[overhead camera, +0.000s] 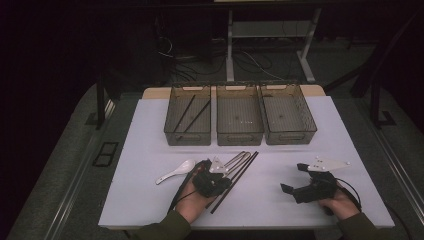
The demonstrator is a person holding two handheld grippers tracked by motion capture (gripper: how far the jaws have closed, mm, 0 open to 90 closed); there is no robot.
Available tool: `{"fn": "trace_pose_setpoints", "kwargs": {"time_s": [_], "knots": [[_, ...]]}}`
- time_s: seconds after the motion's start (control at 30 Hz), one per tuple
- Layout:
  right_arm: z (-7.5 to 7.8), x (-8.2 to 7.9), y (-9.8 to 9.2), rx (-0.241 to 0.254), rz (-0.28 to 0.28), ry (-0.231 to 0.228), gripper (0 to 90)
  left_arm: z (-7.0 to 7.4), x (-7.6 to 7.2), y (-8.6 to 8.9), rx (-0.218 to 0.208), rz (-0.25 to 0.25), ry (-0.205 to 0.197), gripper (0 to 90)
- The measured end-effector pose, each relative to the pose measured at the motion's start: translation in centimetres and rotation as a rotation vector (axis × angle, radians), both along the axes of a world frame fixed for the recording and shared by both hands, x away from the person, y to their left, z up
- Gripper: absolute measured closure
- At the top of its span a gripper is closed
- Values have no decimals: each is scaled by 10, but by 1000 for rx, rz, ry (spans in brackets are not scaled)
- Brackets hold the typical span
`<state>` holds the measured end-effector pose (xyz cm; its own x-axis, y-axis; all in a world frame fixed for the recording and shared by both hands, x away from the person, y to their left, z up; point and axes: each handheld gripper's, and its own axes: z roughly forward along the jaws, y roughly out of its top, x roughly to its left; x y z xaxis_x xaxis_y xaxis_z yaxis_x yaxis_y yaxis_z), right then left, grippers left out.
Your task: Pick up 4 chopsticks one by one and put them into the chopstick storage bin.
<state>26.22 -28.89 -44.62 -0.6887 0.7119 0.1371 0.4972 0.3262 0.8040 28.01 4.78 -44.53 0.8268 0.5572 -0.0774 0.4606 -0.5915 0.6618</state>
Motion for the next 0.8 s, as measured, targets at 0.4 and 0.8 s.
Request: {"fn": "trace_pose_setpoints", "kwargs": {"time_s": [0.4, 0.8], "knots": [[0, 0, -1, 5, 0, 0, 4, 0, 0, -2, -10, 43, 3, 845], [0, 0, -1, 5, -1, -1, 4, 0, 4, 1, -24, 40, 13, 846]]}}
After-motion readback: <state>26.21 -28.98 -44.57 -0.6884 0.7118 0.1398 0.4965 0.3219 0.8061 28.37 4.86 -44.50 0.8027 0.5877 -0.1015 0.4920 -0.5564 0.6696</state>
